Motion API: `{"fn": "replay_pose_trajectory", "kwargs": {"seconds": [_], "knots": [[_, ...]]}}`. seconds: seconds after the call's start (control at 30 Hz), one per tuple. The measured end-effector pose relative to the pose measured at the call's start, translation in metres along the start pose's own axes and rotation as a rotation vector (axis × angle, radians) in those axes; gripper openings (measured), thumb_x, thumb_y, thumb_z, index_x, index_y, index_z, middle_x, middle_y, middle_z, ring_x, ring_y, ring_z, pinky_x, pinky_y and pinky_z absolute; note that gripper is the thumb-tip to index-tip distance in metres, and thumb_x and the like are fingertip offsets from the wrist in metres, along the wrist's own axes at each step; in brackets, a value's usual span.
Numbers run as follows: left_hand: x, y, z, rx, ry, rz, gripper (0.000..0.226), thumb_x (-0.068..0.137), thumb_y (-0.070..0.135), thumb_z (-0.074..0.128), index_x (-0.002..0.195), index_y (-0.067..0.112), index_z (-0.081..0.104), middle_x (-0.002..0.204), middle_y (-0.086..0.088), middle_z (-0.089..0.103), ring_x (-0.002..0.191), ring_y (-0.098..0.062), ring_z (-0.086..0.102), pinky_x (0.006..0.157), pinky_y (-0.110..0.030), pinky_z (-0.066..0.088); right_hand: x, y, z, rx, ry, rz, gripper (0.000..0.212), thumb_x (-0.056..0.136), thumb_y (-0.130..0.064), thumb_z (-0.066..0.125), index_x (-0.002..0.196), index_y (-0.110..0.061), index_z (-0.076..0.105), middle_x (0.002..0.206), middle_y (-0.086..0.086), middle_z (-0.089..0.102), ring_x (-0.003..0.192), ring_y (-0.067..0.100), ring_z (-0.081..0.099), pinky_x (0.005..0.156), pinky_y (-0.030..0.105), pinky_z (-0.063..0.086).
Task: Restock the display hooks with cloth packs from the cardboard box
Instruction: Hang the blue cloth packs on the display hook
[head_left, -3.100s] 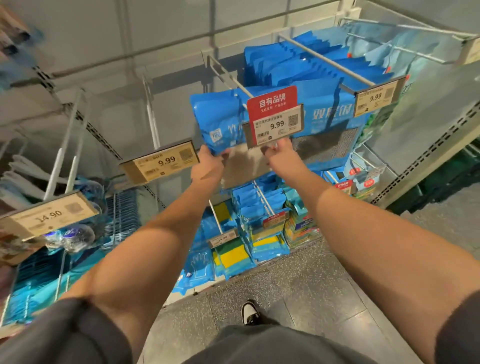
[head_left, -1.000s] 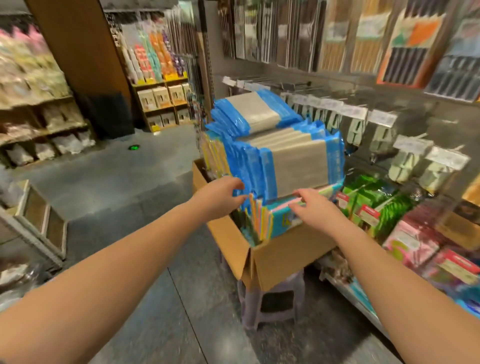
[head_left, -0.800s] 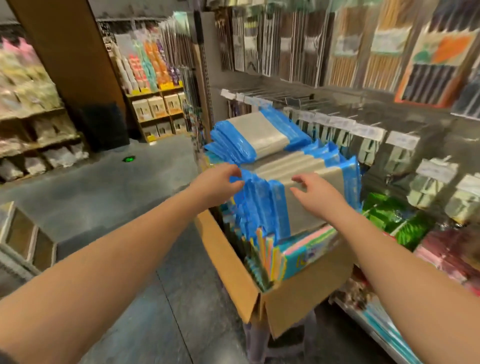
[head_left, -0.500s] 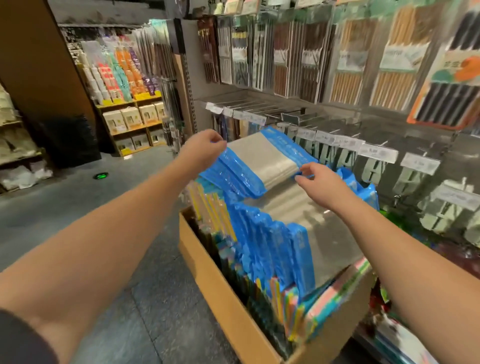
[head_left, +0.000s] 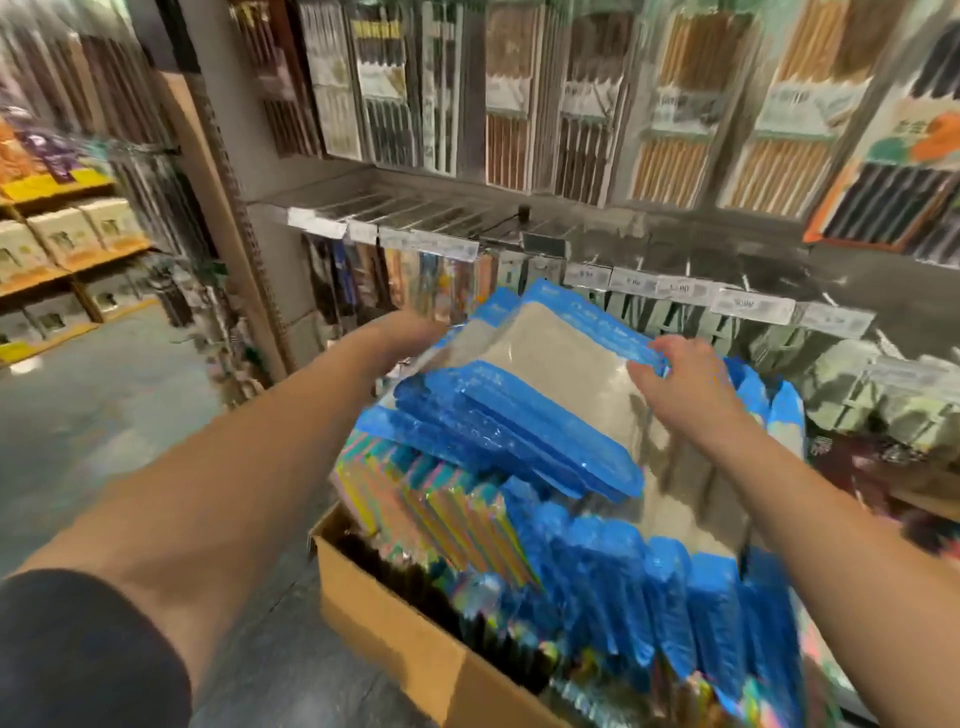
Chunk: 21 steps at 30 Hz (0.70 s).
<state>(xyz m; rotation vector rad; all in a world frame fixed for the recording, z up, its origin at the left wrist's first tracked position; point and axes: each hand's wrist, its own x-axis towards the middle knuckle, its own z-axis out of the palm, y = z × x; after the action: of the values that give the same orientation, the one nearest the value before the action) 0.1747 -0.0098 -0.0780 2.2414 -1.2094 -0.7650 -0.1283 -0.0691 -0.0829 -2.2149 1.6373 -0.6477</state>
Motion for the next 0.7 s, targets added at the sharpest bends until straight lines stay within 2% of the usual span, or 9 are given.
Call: {"fn": "replay_pose_trajectory", "kwargs": {"seconds": [0.07,0.1,0.17,0.23,0.33,0.4,0.47,0.6,0.7], "knots": [[0.012,-0.008,0.002,-0.075,-0.061,-0.034,0.035,0.098,0.036,0.061,0.120,0.008,0.065,0.118,-0.006,0.062,0.078,-0.010,0.066,0.059,-0.022,0.043,-0.022,-0.025,-0.003,-0.004,0.086,-0.199,0.058,0.088,-0.052,0.052,0.125,-0.008,0.061,0.123,0.018,0.056,0.122,0.035,0.049,0.105,0.039,0.033],[0.017,-0.013,0.001,-0.095,-0.076,-0.037,0.030,0.097,0.033,0.061,0.118,0.011,0.064,0.115,-0.006,0.059,0.075,-0.013,0.061,0.060,-0.024,0.043,-0.035,-0.041,-0.001,0.006,0.056,-0.269,0.067,0.083,-0.061,0.048,0.125,-0.009,0.061,0.122,0.015,0.056,0.122,0.032,0.048,0.106,0.038,0.033],[0.025,-0.020,0.002,-0.092,-0.151,-0.039,0.037,0.095,0.037,0.062,0.123,0.013,0.063,0.120,-0.005,0.058,0.087,-0.018,0.056,0.069,-0.030,0.045,-0.059,-0.072,0.007,-0.033,-0.072,-0.327,0.085,0.076,-0.077,0.046,0.136,-0.016,0.052,0.131,0.008,0.050,0.127,0.026,0.043,0.108,0.040,0.034],[0.030,-0.025,0.006,-0.113,-0.229,-0.035,0.045,0.090,0.045,0.062,0.126,0.019,0.062,0.123,-0.002,0.062,0.102,-0.021,0.060,0.077,-0.034,0.050,-0.073,-0.089,0.020,-0.196,-0.152,-0.328,0.097,0.071,-0.082,0.052,0.148,-0.025,0.035,0.142,0.002,0.041,0.132,0.025,0.038,0.108,0.042,0.037],[0.028,-0.028,0.008,-0.211,-0.285,-0.056,0.037,0.094,0.045,0.060,0.121,0.019,0.062,0.114,-0.001,0.069,0.098,-0.020,0.068,0.072,-0.033,0.055,-0.082,-0.089,0.045,-0.416,-0.109,-0.270,0.107,0.072,-0.080,0.058,0.155,-0.031,0.011,0.155,0.005,0.025,0.139,0.028,0.030,0.110,0.046,0.036],[0.027,-0.029,0.008,-0.254,-0.314,-0.078,0.039,0.094,0.048,0.061,0.120,0.019,0.061,0.108,-0.001,0.071,0.092,-0.021,0.072,0.077,-0.039,0.060,-0.088,-0.078,0.062,-0.501,-0.019,-0.235,0.108,0.076,-0.075,0.061,0.157,-0.031,0.005,0.160,0.010,0.016,0.145,0.032,0.021,0.113,0.051,0.031],[0.024,-0.029,0.008,-0.251,-0.328,-0.083,0.038,0.094,0.052,0.061,0.116,0.021,0.061,0.104,0.000,0.071,0.091,-0.023,0.073,0.080,-0.042,0.061,-0.091,-0.067,0.074,-0.533,0.027,-0.214,0.105,0.080,-0.068,0.063,0.158,-0.030,0.003,0.161,0.013,0.015,0.146,0.034,0.020,0.114,0.053,0.030],[0.020,-0.031,0.009,-0.216,-0.364,-0.049,0.056,0.084,0.064,0.063,0.124,0.025,0.061,0.116,0.002,0.069,0.102,-0.024,0.069,0.079,-0.040,0.060,-0.089,-0.054,0.080,-0.431,0.006,-0.177,0.099,0.087,-0.057,0.063,0.158,-0.027,0.001,0.157,0.010,0.026,0.141,0.030,0.028,0.112,0.043,0.034],[0.019,-0.034,0.010,-0.250,-0.378,-0.054,0.061,0.083,0.066,0.064,0.128,0.026,0.059,0.120,0.002,0.067,0.105,-0.024,0.066,0.074,-0.038,0.056,-0.091,-0.051,0.071,-0.261,0.004,-0.166,0.093,0.089,-0.047,0.067,0.158,-0.027,0.007,0.155,0.001,0.031,0.138,0.023,0.032,0.101,0.039,0.041]]}}
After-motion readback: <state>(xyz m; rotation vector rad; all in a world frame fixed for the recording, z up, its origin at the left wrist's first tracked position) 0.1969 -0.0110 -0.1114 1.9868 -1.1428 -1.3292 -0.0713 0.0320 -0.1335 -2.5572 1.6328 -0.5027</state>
